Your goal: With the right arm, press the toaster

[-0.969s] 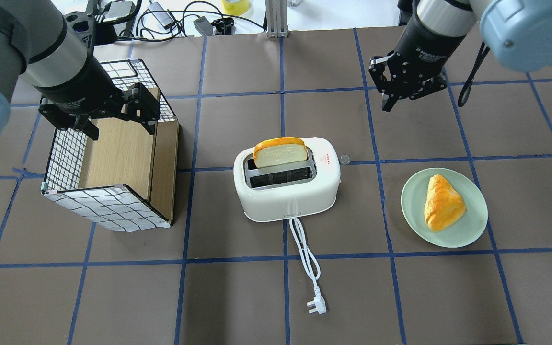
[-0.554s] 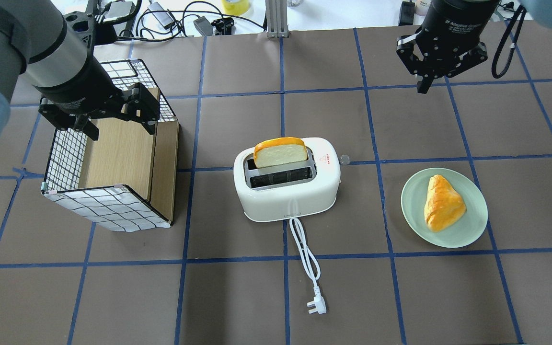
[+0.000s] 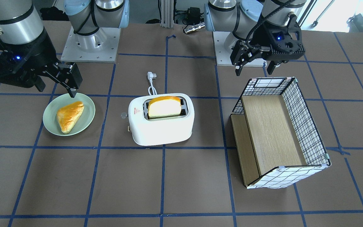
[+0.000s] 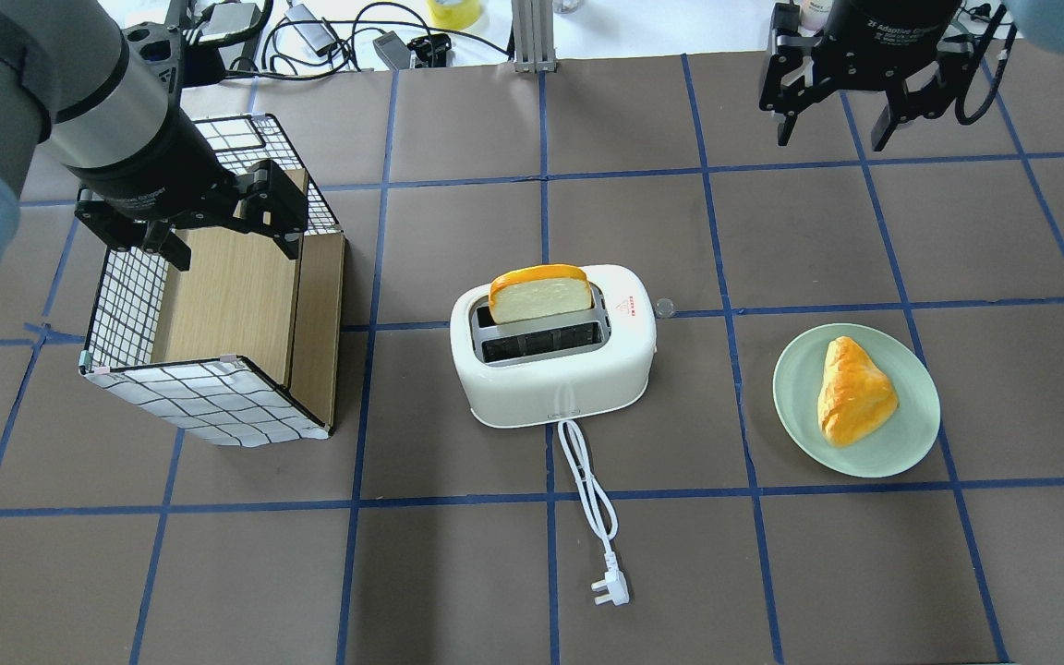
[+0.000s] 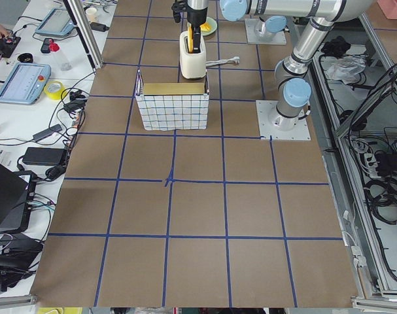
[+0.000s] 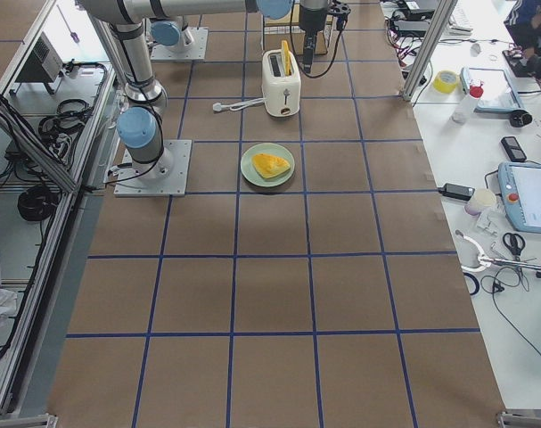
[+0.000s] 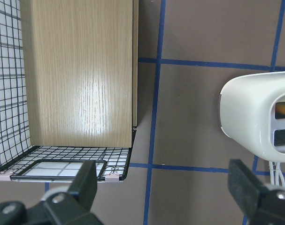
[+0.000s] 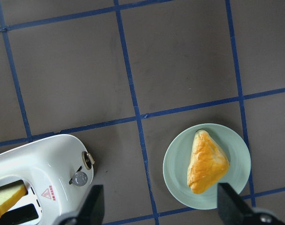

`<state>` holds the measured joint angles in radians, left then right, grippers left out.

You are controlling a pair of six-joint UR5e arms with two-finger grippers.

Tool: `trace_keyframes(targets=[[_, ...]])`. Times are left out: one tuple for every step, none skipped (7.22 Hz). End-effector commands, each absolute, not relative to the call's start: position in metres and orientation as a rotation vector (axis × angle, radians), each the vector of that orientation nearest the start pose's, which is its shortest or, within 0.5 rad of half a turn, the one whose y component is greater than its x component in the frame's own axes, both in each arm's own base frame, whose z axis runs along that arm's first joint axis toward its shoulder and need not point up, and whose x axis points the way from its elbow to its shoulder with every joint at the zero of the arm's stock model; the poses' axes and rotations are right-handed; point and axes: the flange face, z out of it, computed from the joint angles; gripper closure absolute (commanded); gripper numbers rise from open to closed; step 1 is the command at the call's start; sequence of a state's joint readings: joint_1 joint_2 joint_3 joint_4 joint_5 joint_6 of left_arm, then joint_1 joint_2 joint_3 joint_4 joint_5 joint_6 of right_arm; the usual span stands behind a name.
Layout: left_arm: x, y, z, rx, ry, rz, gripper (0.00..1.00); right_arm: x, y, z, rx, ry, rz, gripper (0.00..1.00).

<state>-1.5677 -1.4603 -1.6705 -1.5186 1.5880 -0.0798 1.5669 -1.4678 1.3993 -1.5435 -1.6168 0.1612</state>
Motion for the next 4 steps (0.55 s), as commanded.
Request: trace_keyframes(targets=[[-0.1302, -0.4515, 0.496, -0.13, 3.123, -0.099, 0.0, 0.1275, -0.5428, 0.5148, 0.205, 3.17, -0.118, 0.0], [-0.1301, -0.4515, 0.496, -0.13, 3.121, -0.099, 0.0, 0.1295, -0.5435, 0.514, 0.2, 3.15, -0.116, 0.0], [-0.1302, -0.4515, 0.496, -0.13, 3.123, -0.099, 0.0, 0.1295, -0.5434, 0.5133, 0.2, 3.15, -0.113, 0.0], [-0.1302, -0.4515, 0.496, -0.13, 3.123, -0.099, 0.0, 0.1295, -0.543, 0.5143, 0.202, 3.15, -0.118, 0.0]])
